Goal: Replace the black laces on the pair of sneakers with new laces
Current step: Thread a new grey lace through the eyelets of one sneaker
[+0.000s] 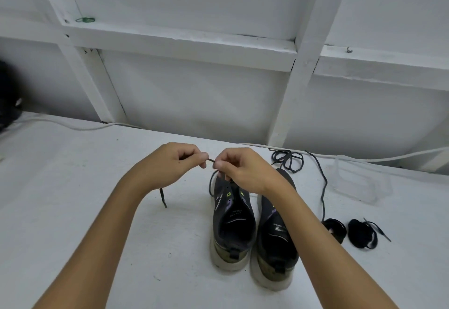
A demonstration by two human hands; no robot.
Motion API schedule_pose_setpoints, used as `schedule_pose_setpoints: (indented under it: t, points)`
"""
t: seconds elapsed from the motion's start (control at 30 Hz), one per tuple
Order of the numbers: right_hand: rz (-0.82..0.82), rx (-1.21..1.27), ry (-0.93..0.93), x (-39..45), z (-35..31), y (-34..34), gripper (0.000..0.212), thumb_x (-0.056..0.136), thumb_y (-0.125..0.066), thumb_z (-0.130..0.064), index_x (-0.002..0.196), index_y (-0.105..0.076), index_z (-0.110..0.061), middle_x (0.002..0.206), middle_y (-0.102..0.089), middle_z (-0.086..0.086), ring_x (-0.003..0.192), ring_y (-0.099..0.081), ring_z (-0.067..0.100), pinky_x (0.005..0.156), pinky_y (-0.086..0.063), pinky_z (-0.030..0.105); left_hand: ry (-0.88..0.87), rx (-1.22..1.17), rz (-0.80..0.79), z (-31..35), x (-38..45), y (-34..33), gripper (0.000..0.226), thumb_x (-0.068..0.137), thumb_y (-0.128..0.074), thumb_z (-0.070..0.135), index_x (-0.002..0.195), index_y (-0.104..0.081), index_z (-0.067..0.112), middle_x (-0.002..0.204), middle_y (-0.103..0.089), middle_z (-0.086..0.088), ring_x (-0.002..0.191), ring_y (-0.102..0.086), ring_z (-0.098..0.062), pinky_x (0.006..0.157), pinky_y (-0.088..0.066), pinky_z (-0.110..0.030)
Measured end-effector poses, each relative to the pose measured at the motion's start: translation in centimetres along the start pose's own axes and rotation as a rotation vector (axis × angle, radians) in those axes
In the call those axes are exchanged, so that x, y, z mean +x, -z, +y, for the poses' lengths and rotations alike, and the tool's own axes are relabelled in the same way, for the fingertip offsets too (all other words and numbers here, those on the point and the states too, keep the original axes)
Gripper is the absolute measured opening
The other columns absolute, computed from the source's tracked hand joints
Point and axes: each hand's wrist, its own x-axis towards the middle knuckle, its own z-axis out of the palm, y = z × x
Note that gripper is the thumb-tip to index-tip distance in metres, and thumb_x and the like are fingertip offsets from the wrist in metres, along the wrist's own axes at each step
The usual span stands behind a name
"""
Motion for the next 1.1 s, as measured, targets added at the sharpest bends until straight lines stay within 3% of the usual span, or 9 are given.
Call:
schedule_pose_setpoints:
  t: [0.1, 0.2, 0.3, 0.4, 0.47, 0.6, 0.8, 0.93, 1.1]
  points:
    - [0.183, -0.189, -0.037, 0.7, 1.2, 0.9, 0.017, 0.101, -0.052, -0.021, 0.086, -0.058, -0.025, 0.074, -0.062, -0.009, 0.067, -0.057, 0.011, 0.066, -0.045, 0.03, 0.056, -0.001, -0.015, -0.7, -0.3, 0.3, 0.033, 0.096, -0.05, 0.055, 0.088, -0.073, 0.033, 0.073, -0.05, -0.012, 0.076, -0.055, -0.027, 0.071, -0.04, -0.032]
    - [0.419, -0.392, -0.233, 1.5, 3.7, 3.1, 0.011, 0.1, -0.05, -0.017, 0.093, -0.059, -0.02, 0.089, -0.064, -0.001, 0.086, -0.06, 0.027, 0.07, -0.042, 0.033, 0.123, -0.028, 0.002, -1.7, -0.7, 0.8, 0.033, 0.099, -0.048, 0.051, 0.088, -0.073, 0.032, 0.058, -0.042, 0.012, 0.066, -0.054, 0.001, 0.066, -0.039, -0.03]
    - [0.386, -0.521, -0.31, 0.8, 4.7, 4.0, 0.025, 0.099, -0.058, -0.022, 0.124, -0.061, -0.016, 0.125, -0.06, 0.004, 0.109, -0.06, 0.03, 0.081, -0.042, 0.033, 0.135, -0.02, 0.001, -2.2, -0.8, 0.7, 0.033, 0.101, -0.048, 0.044, 0.087, -0.073, 0.029, 0.053, -0.046, 0.019, 0.055, -0.049, 0.007, 0.062, -0.036, -0.03]
    - [0.225, -0.455, -0.008, 0.3, 2.8, 2.3, 0.056, 0.096, -0.067, -0.032, 0.148, -0.046, -0.03, 0.146, -0.049, -0.011, 0.1, -0.062, 0.013, 0.093, -0.045, 0.031, 0.106, -0.016, -0.008, -1.8, -0.3, -0.5, 0.032, 0.102, -0.048, 0.042, 0.086, -0.073, 0.028, 0.052, -0.047, 0.02, 0.056, -0.049, 0.007, 0.061, -0.036, -0.028]
    - [0.131, -0.345, 0.123, 0.4, 1.7, 0.9, 0.043, 0.094, -0.069, -0.032, 0.136, -0.06, -0.037, 0.129, -0.062, -0.018, 0.083, -0.06, 0.003, 0.087, -0.048, 0.027, 0.068, -0.017, -0.023, -1.3, 0.3, -1.4, 0.032, 0.102, -0.048, 0.041, 0.085, -0.073, 0.029, 0.053, -0.046, 0.018, 0.056, -0.046, 0.001, 0.059, -0.035, -0.027]
    - [0.229, -0.456, 0.111, 1.2, 1.8, 0.5, 0.014, 0.099, -0.058, -0.025, 0.098, -0.072, -0.029, 0.082, -0.071, -0.013, 0.081, -0.062, 0.014, 0.076, -0.053, 0.037, 0.046, -0.068, -0.083, -1.9, 0.6, -1.9, 0.029, 0.103, -0.047, 0.039, 0.091, -0.073, 0.034, 0.061, -0.049, 0.012, 0.06, -0.043, -0.01, 0.064, -0.037, -0.029]
    - [0.375, -0.502, -0.03, 1.2, 3.3, 1.9, 0.017, 0.101, -0.057, -0.027, 0.108, -0.073, -0.024, 0.096, -0.074, -0.008, 0.091, -0.066, 0.02, 0.07, -0.045, 0.031, 0.167, -0.118, -0.225, -4.3, -0.7, -2.8, 0.024, 0.103, -0.049, 0.019, 0.1, -0.072, 0.021, 0.085, -0.075, 0.004, 0.077, -0.07, -0.009, 0.077, -0.052, -0.027]
    - [0.525, -0.378, -0.136, 0.1, 3.6, 0.0, 0.027, 0.095, -0.067, -0.034, 0.116, -0.063, -0.018, 0.106, -0.06, -0.007, 0.094, -0.058, 0.015, 0.08, -0.045, 0.033, 0.221, -0.378, -0.096, -5.3, -0.3, -5.5, 0.018, 0.102, -0.05, 0.011, 0.105, -0.068, 0.014, 0.095, -0.078, 0.003, 0.092, -0.073, -0.01, 0.084, -0.055, -0.029]
    - [0.066, -0.381, -0.406, -1.4, 3.4, -1.2, 0.028, 0.091, -0.069, -0.043, 0.078, -0.076, -0.019, 0.08, -0.072, -0.002, 0.08, -0.066, 0.015, 0.072, -0.053, 0.027, 0.337, -0.599, 0.147, -6.4, 0.6, -9.7, 0.013, 0.097, -0.062, 0.023, 0.104, -0.073, 0.023, 0.097, -0.074, 0.009, 0.09, -0.068, -0.005, 0.072, -0.05, -0.022]
